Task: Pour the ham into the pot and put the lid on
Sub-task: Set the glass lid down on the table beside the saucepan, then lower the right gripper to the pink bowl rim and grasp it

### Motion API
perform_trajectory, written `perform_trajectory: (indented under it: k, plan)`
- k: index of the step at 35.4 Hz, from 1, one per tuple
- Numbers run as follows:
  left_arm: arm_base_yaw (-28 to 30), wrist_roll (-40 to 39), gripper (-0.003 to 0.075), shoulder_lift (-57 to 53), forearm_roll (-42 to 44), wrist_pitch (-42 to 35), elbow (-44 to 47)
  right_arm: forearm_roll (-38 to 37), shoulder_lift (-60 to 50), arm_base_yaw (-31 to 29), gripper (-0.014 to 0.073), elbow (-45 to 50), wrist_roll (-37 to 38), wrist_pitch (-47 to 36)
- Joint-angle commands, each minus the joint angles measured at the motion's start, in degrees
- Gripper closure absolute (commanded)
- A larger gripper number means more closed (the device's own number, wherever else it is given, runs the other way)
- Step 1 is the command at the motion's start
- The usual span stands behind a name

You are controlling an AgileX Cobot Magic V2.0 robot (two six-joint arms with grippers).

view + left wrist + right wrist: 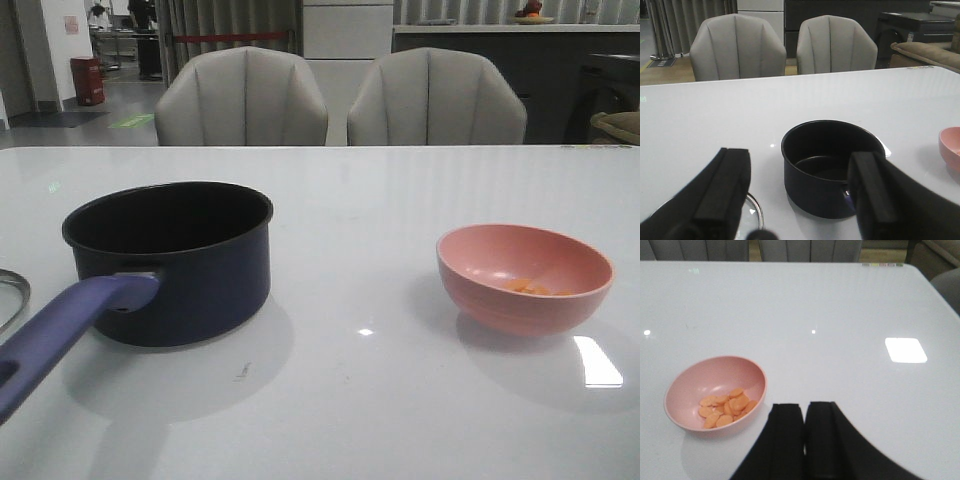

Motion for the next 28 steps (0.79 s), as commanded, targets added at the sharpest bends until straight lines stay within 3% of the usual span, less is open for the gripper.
perform_trajectory:
  k: [1,6,14,28]
  plan:
    - [-0.3,0.0,0.0264,0.6,-0.7,-5.0,-1.5,0.2,3.8,-0.3,0.0445,-2.3,-0.2,-5.2]
    - [-0.3,0.0,0.0264,0.6,-0.7,-5.0,-1.5,0.4,10.7,-0.3,0.0423,-5.3,-0.2,-3.3]
    - [-0.3,0.0,0.0264,0.6,-0.7,-4.5,-1.5,5.2,28.2,-0.3,0.0157,-16.7,-0.2,2.4]
    - [-0.3,0.0,0.0264,0.6,-0.7,-4.5,-1.5,17.0,63.5,2.6,0.0153,-38.8,-8.5,13.3]
